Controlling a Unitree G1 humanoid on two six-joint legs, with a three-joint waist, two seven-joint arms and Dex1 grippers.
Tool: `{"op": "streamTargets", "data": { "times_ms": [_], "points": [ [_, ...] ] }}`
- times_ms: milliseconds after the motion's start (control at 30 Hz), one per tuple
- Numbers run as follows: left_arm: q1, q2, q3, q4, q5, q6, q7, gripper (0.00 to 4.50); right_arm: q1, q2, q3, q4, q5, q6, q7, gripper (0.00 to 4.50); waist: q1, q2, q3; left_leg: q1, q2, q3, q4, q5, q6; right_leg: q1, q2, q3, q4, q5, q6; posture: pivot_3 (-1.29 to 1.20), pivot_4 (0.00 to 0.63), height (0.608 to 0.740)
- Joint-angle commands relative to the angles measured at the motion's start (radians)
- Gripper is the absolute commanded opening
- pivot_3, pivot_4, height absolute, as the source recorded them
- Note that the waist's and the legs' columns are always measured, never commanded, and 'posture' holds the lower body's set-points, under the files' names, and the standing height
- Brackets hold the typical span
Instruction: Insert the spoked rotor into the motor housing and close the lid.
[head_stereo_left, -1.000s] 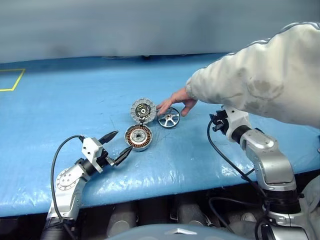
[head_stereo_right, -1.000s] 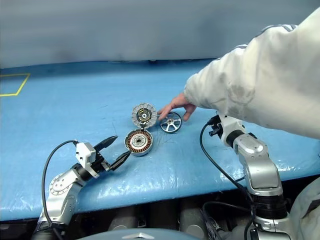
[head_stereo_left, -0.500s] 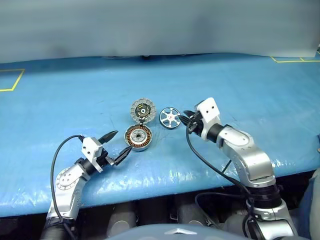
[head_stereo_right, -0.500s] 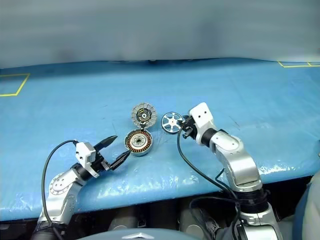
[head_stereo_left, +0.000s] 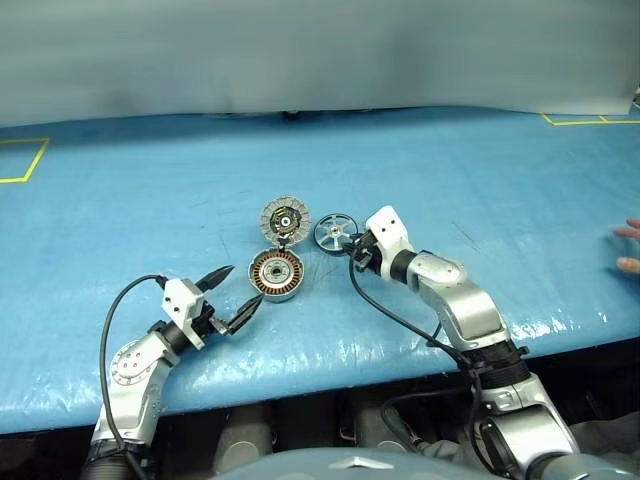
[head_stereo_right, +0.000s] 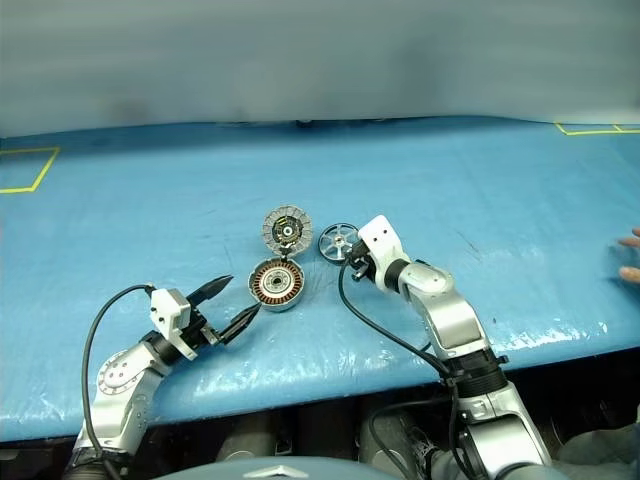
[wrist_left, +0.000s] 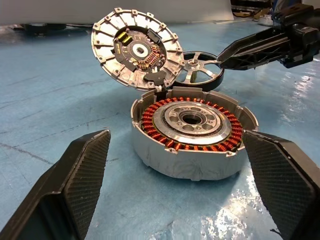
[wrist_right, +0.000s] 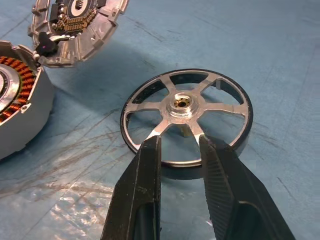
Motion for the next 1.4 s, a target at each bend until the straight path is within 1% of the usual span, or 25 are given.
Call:
{"op": "streamTargets", "data": {
  "times_ms": [33,433,533,600,633,900,1000,1200,1300,1400],
  "points": [
    [0.000,0.006,0.010,-0.024,0.006,-0.011,0.009,4.50,-0.032,0.005,0.006,0.023,-0.026,-0.048,-0.003,1.24,0.000,0.000,0.000,0.000,0.000,0.000,0.000,0.000,0.000,0.000,0.000,0.000,0.000,0.000,0.000,0.00,0.150,0.740],
    [0.000,0.007,0.009,-0.012,0.007,-0.020,0.014,4.50,-0.055,-0.002,0.053,0.123,-0.079,-0.059,0.045,1.24,-0.002,0.000,0.000,0.002,0.001,0.000,0.001,0.000,0.000,0.001,0.000,0.000,0.001,0.000,0.000,0.00,0.150,0.740],
    [-0.002,0.007,0.010,-0.010,0.006,-0.021,0.014,4.50,-0.056,0.000,0.043,0.140,-0.081,-0.057,0.045,0.67,-0.002,0.000,-0.001,0.002,0.001,0.000,0.001,0.000,0.000,0.001,0.000,0.000,0.002,0.000,0.000,0.00,0.150,0.740],
    [-0.003,0.007,0.009,-0.009,0.005,-0.021,0.012,4.50,-0.056,-0.004,0.042,0.154,-0.089,-0.058,0.044,0.08,-0.002,0.000,-0.001,0.002,0.001,0.000,0.001,0.000,0.000,0.001,0.000,0.000,0.002,0.000,0.000,0.00,0.150,0.740],
    [-0.003,0.007,0.009,-0.008,0.005,-0.021,0.011,4.50,-0.056,-0.008,0.044,0.160,-0.094,-0.059,0.046,0.02,-0.002,0.000,-0.001,0.002,0.001,0.001,0.001,0.000,0.000,0.000,0.000,0.001,0.002,0.000,0.000,0.00,0.150,0.740],
    [-0.007,0.004,0.007,-0.002,0.004,-0.023,0.009,4.50,-0.049,-0.010,0.048,0.171,-0.104,-0.053,0.064,0.02,-0.001,-0.001,-0.001,0.002,0.001,0.001,0.001,0.000,0.000,0.001,0.000,0.001,0.002,0.000,0.000,0.00,0.150,0.740],
    [-0.005,0.004,0.008,-0.002,0.002,-0.024,0.008,4.50,-0.042,0.004,0.024,0.164,-0.090,-0.049,0.049,0.02,-0.001,-0.001,-0.002,0.002,0.001,0.001,0.001,0.000,0.000,0.001,0.000,0.001,0.002,0.000,-0.001,0.00,0.150,0.740],
    [0.000,-0.004,0.020,-0.011,-0.028,-0.026,-0.002,4.50,0.010,0.009,-0.094,0.038,-0.004,-0.015,0.028,0.02,0.003,-0.001,-0.001,0.001,0.001,0.000,0.001,0.000,0.000,0.001,-0.001,0.001,0.001,0.000,-0.001,0.00,0.150,0.740],
    [-0.001,-0.002,0.020,-0.011,-0.032,-0.027,-0.014,4.50,0.076,-0.007,-0.167,-0.071,0.098,0.013,0.080,0.02,0.004,-0.001,-0.001,0.000,0.001,0.000,0.001,0.000,0.000,0.000,-0.001,0.001,0.001,0.000,0.000,0.00,0.150,0.740],
    [-0.003,-0.005,0.022,-0.010,-0.039,-0.028,-0.026,4.50,0.125,-0.022,-0.193,-0.133,0.163,0.046,0.119,0.02,0.000,0.000,-0.001,0.000,0.000,0.000,0.000,0.000,0.000,0.000,-0.001,0.001,0.001,0.000,0.000,0.00,0.150,0.740]
  ]
}}
